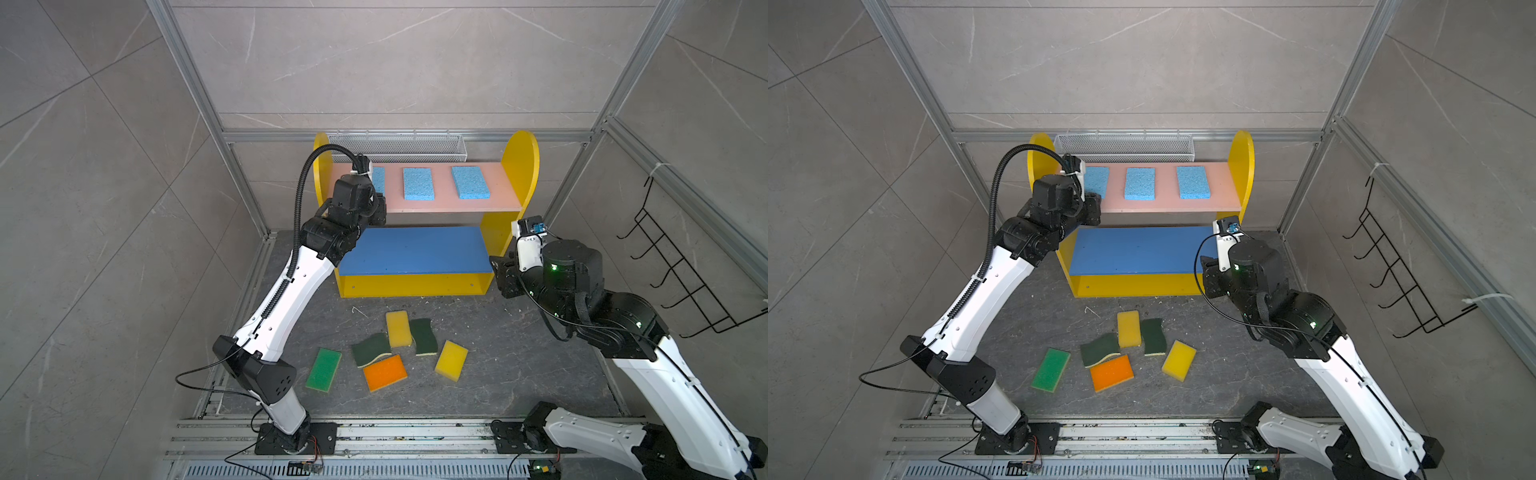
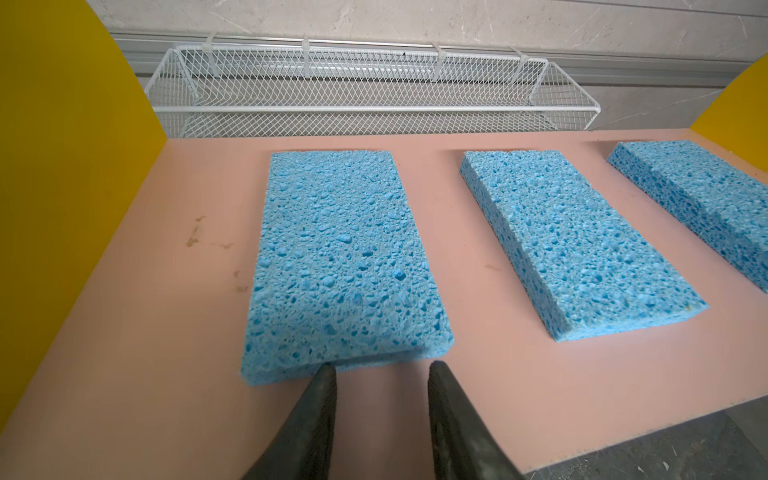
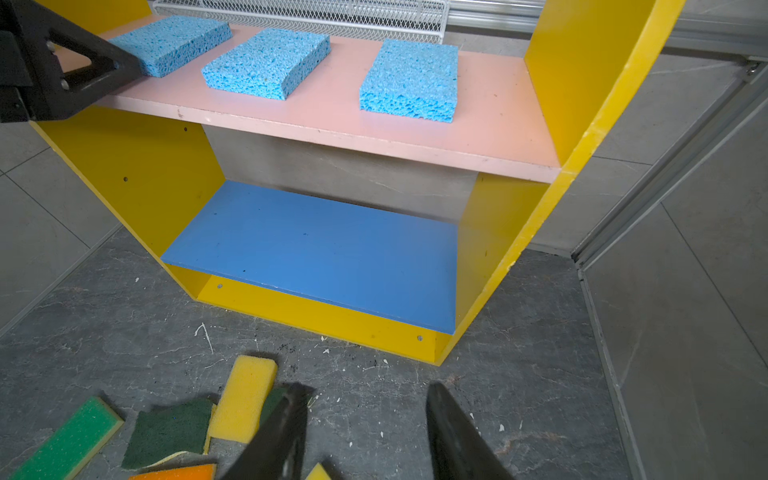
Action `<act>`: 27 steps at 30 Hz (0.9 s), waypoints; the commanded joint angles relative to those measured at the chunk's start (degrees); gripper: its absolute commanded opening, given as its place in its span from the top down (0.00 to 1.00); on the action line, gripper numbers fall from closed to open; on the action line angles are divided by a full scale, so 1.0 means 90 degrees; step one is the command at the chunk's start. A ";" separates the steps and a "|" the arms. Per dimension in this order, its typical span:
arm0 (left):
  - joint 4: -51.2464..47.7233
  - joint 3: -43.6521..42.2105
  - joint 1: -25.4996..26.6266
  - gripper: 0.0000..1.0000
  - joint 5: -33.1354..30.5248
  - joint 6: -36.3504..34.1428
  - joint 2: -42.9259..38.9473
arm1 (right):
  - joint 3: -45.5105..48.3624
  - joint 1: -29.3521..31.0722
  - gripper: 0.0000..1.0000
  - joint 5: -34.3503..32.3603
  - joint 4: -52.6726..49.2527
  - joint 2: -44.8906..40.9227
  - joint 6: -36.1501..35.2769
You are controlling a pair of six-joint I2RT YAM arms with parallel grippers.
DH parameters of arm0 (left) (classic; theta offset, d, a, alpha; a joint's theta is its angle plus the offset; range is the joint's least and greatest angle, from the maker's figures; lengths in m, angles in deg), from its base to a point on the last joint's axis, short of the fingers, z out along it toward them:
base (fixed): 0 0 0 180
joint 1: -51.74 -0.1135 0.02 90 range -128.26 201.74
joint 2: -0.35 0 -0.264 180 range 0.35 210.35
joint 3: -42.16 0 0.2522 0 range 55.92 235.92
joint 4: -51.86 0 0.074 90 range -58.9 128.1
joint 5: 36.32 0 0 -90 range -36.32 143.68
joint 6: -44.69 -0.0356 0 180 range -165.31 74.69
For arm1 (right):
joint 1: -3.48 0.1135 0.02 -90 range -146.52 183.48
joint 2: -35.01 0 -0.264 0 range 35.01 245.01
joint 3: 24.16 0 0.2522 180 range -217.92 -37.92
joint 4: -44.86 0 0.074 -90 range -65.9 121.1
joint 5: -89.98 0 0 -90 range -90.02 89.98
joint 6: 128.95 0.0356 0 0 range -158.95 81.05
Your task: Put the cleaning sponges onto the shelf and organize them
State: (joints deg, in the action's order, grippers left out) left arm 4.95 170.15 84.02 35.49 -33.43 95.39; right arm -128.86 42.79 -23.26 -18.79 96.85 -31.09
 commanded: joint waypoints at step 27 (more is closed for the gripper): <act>-0.2656 -0.4437 0.0712 0.33 -0.1071 0.0761 -0.3452 | 0.2035 -0.0003 0.24 -0.0027 -0.1268 -0.0431 0.2814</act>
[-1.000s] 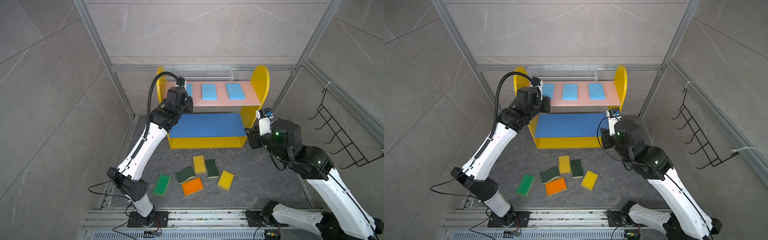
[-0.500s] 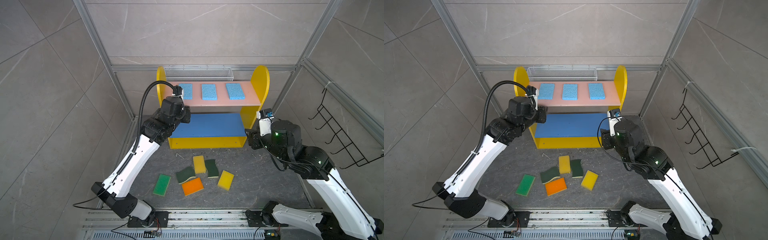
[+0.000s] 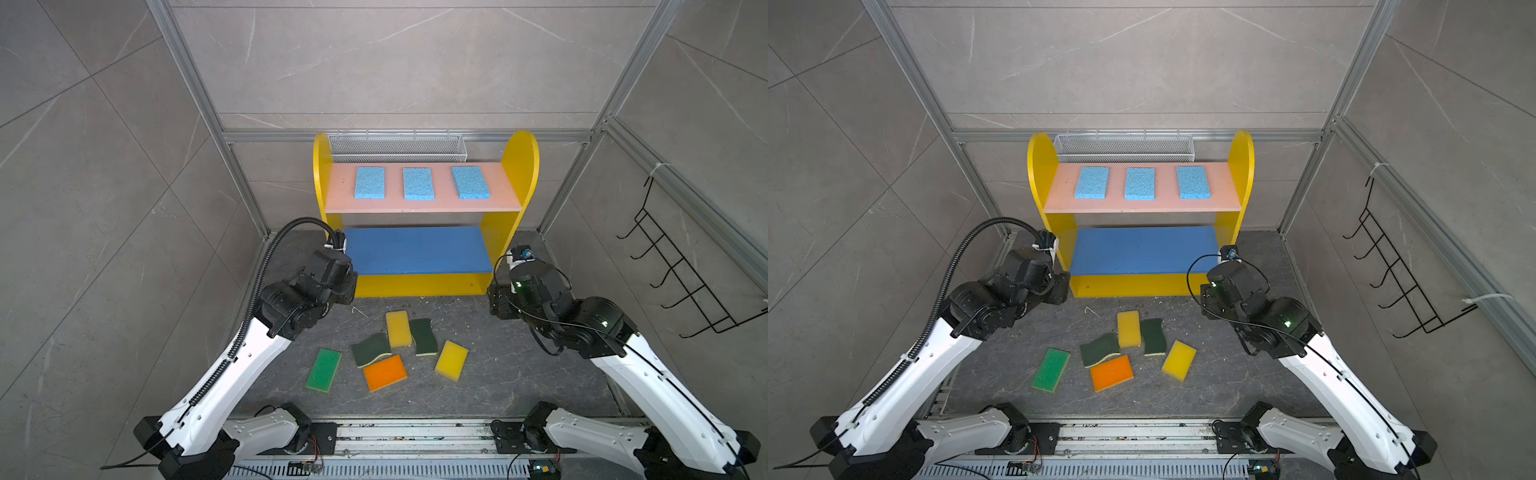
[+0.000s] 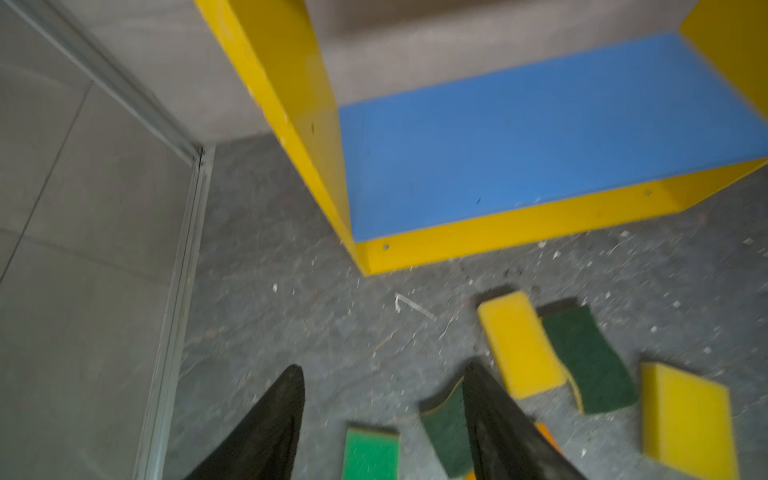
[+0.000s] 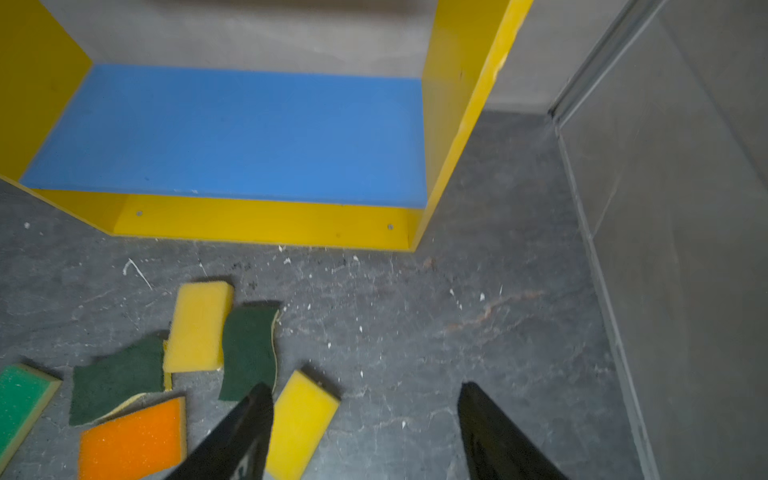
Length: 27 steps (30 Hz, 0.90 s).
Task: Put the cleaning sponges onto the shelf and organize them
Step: 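Lower both grippers toward the sponges on the floor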
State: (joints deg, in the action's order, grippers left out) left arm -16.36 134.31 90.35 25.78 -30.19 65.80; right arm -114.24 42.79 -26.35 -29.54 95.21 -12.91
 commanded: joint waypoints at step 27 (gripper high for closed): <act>0.1013 -0.3222 0.0012 0.24 0.1743 0.1642 -0.0432 | 0.3760 0.1872 0.09 0.1524 0.2476 0.1236 0.4233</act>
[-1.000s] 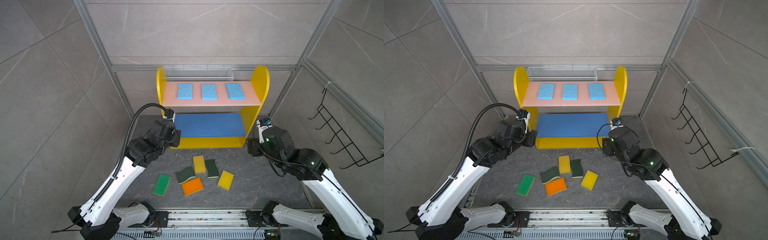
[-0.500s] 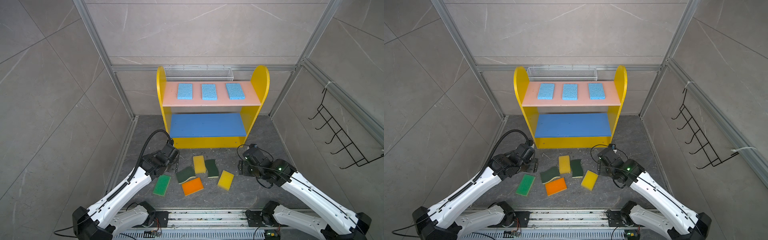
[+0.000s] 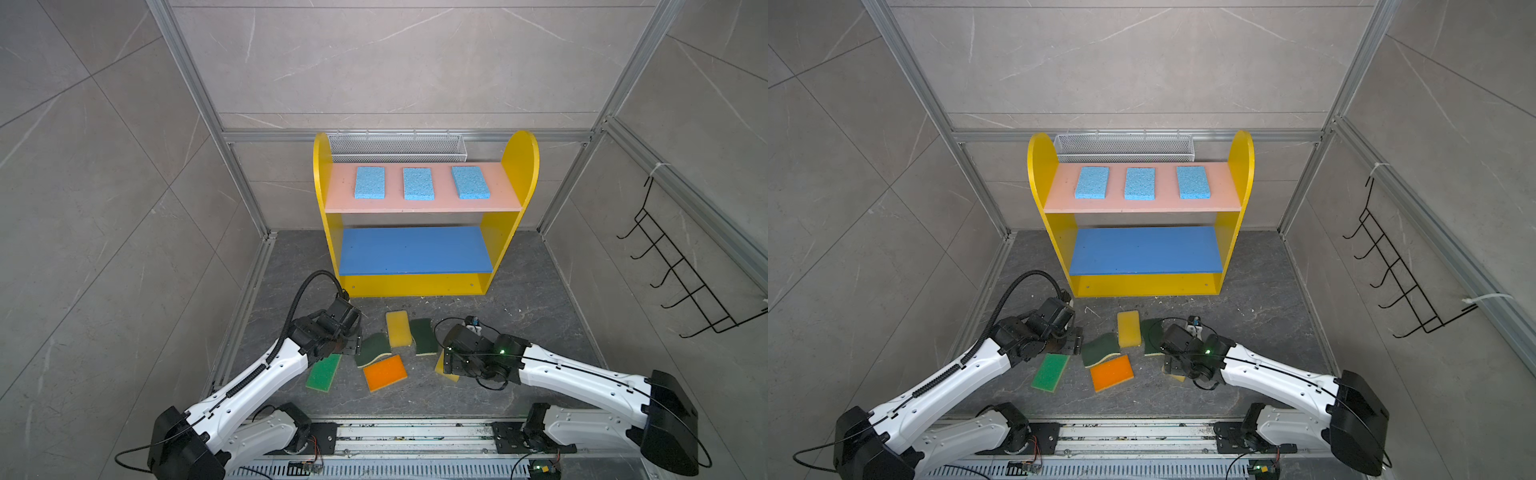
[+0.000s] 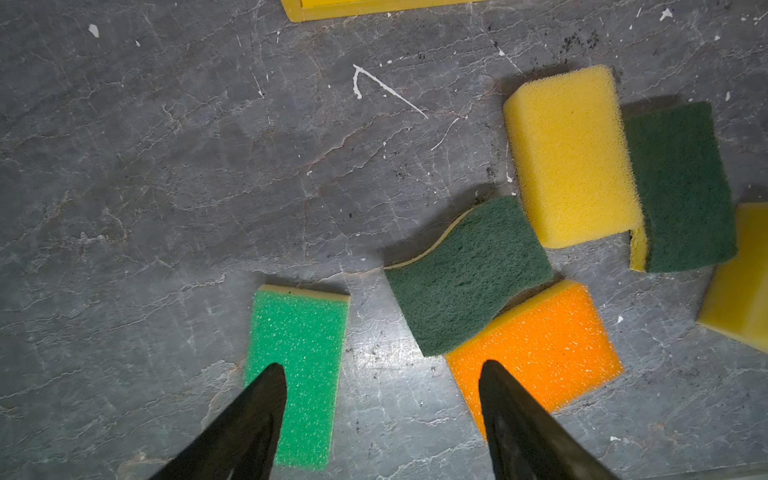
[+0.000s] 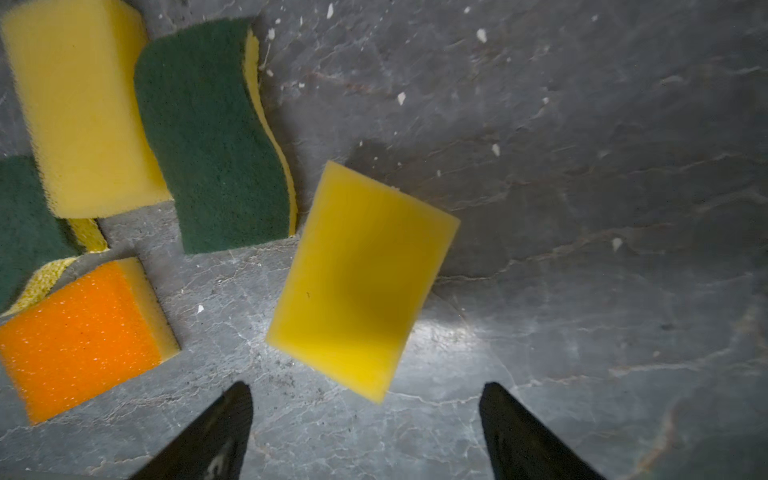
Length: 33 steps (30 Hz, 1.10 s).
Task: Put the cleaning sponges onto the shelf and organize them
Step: 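Lower both grippers toward the sponges on the floor, then close the right gripper on the yellow sponge and lift it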
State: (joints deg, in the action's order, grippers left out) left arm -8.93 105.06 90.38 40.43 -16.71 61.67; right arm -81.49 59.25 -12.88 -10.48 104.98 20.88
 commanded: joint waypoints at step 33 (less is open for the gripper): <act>0.0219 0.0086 0.0007 0.22 0.0163 0.0103 -0.0093 | 0.0648 -0.0008 0.15 -0.0415 0.0698 0.1096 0.0804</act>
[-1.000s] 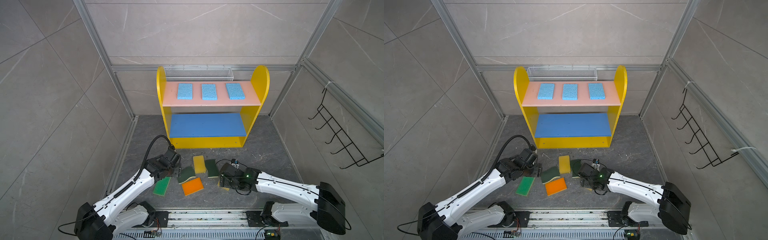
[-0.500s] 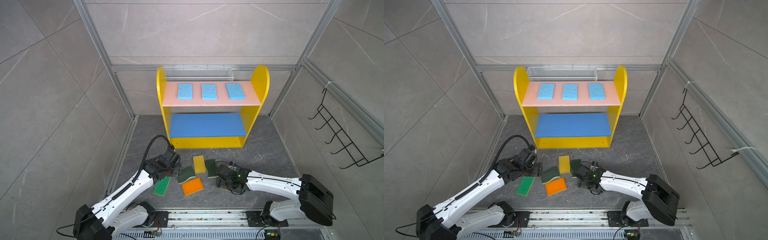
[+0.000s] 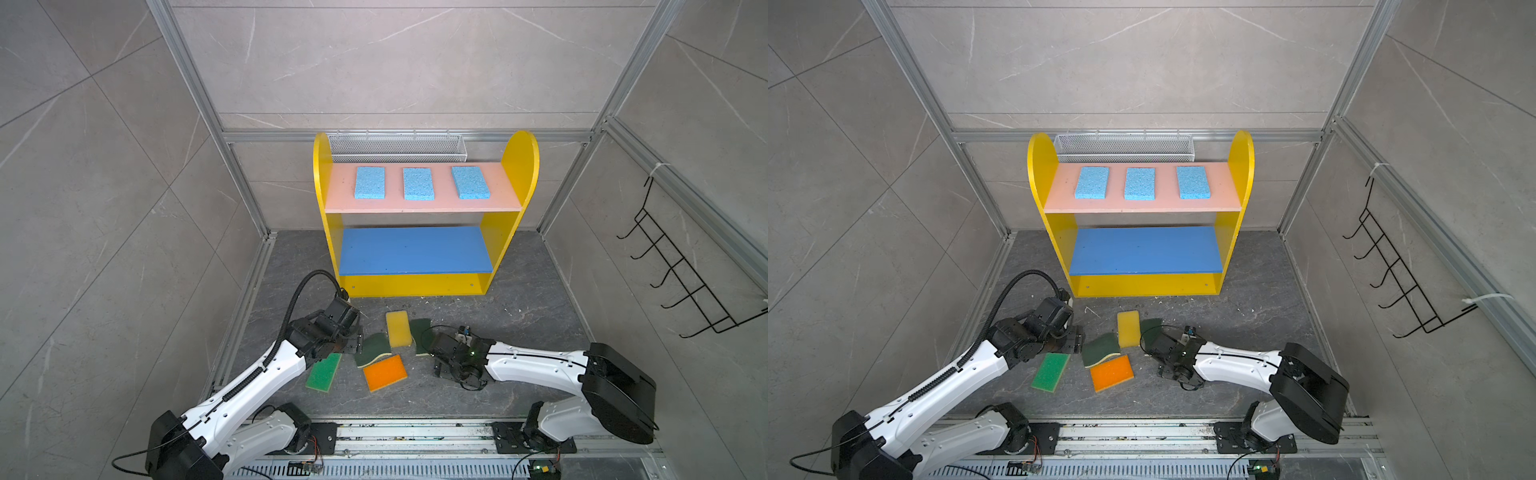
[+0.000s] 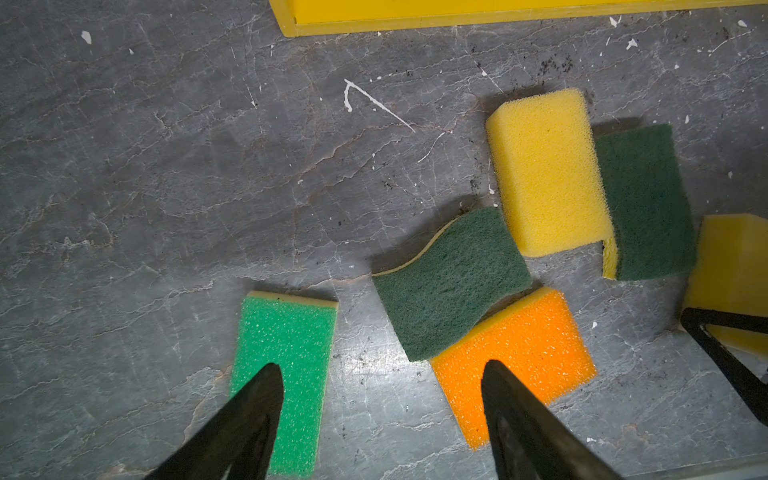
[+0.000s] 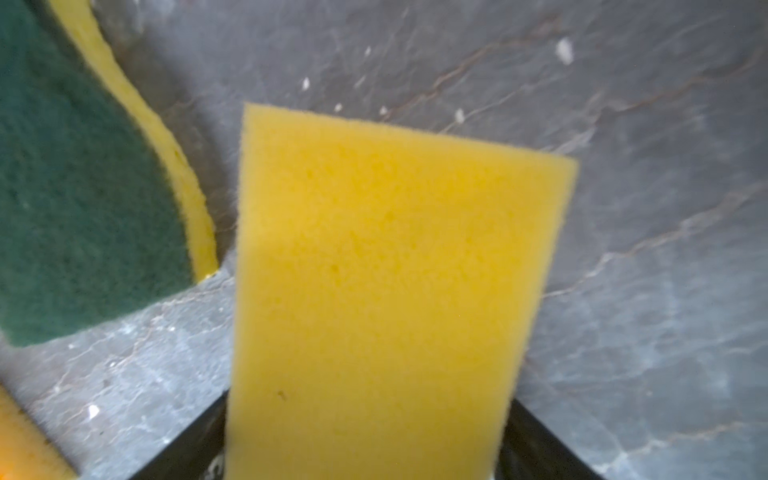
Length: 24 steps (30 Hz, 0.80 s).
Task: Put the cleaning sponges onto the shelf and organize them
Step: 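Close the right gripper on the yellow sponge and lift it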
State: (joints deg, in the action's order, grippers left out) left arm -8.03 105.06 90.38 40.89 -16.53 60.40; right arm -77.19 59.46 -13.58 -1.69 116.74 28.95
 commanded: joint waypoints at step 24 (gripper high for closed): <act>0.0125 0.0311 0.0007 0.22 0.0058 0.0123 0.0233 | 0.0162 -0.0463 0.16 -0.0275 -0.0056 0.0149 -0.1441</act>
State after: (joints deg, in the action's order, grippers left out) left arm -7.66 106.48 90.38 41.83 -16.53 63.39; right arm -76.07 55.66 -15.02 -1.67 116.57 16.88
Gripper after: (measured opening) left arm 0.783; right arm 0.856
